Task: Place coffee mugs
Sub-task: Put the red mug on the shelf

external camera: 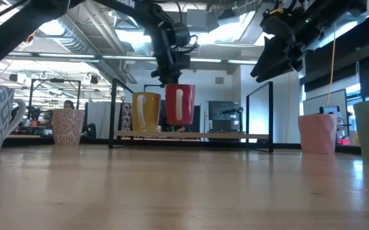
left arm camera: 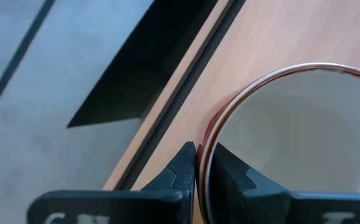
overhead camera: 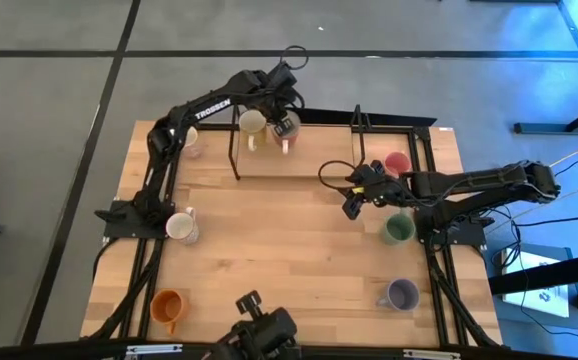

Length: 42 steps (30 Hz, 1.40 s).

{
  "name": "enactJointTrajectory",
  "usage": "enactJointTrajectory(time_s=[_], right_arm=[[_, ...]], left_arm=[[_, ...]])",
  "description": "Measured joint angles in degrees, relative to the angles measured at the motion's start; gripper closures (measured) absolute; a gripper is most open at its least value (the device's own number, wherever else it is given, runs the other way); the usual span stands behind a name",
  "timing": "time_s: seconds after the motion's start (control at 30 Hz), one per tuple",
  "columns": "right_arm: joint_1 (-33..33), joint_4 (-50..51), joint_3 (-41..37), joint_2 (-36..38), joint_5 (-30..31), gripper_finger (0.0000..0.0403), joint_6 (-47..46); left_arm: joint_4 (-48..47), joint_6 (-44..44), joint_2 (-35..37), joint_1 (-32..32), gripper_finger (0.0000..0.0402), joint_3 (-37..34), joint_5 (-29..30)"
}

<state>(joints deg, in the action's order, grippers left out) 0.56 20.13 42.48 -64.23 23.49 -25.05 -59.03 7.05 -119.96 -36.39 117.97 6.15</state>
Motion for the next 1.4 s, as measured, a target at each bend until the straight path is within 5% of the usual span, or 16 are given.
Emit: enactJointTrajectory(time_s=[0.63, 1.4], right_arm=[[0.15, -0.73, 0.02, -0.91, -3.13, 0.0210, -0.16], [0.15, -0.68, 0.02, -0.91, -3.86, 0.0210, -0.11]], left_arm=[[3.79, -0.49, 0.13, -2.65, 0.0375, -5.41, -0.53], [3.91, 3.88, 0.13, -2.55, 0.0302, -5.48, 4.45]])
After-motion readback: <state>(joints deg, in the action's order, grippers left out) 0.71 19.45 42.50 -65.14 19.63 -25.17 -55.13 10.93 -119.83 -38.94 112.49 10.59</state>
